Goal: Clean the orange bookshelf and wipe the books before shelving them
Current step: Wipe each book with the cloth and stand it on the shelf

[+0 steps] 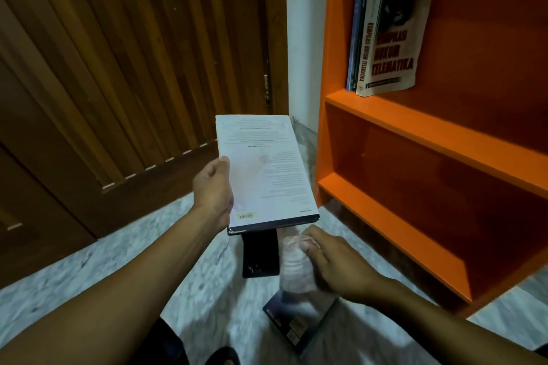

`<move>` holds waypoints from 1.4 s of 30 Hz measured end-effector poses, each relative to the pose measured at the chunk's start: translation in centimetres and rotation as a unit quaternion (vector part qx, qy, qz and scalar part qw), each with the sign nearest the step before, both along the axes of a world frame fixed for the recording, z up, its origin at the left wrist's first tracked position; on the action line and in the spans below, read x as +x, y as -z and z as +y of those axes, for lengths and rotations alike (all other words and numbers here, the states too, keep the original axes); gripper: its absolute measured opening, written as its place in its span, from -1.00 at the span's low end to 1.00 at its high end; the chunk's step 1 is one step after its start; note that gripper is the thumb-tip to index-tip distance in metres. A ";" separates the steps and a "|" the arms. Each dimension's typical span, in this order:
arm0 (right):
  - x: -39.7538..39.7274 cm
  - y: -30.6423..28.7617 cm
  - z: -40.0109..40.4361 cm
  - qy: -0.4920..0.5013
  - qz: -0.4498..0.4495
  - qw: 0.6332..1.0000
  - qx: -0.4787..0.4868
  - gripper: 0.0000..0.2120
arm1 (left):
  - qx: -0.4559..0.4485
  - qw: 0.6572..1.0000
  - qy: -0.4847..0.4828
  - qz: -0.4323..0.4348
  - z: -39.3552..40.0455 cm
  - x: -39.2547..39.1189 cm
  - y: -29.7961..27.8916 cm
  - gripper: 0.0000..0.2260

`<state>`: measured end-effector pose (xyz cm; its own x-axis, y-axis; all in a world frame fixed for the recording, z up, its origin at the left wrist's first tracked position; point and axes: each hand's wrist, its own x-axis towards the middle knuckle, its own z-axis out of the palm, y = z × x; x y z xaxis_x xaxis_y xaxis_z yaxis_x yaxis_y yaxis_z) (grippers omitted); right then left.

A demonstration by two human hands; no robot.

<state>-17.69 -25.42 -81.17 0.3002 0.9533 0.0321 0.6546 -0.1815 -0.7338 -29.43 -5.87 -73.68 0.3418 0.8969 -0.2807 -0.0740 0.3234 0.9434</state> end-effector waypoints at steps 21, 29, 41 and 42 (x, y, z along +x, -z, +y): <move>2.0 -3.6 1.6 0.251 0.335 0.892 0.170 -0.70 | 0.369 0.898 0.124 0.204 -4.9 2.7 0.3 -0.42; -0.2 -1.2 1.4 0.169 -0.139 0.963 0.157 -0.70 | 0.185 0.961 0.165 0.123 -8.0 4.9 2.0 -0.05; 0.8 -0.5 1.2 0.062 -0.073 0.984 0.153 -0.71 | -0.025 1.000 0.014 -0.007 -4.2 4.0 2.5 -0.78; 1.2 -0.7 1.3 0.079 -0.044 0.984 0.154 -0.76 | -0.021 0.999 0.020 -0.016 -4.0 3.9 2.1 -0.80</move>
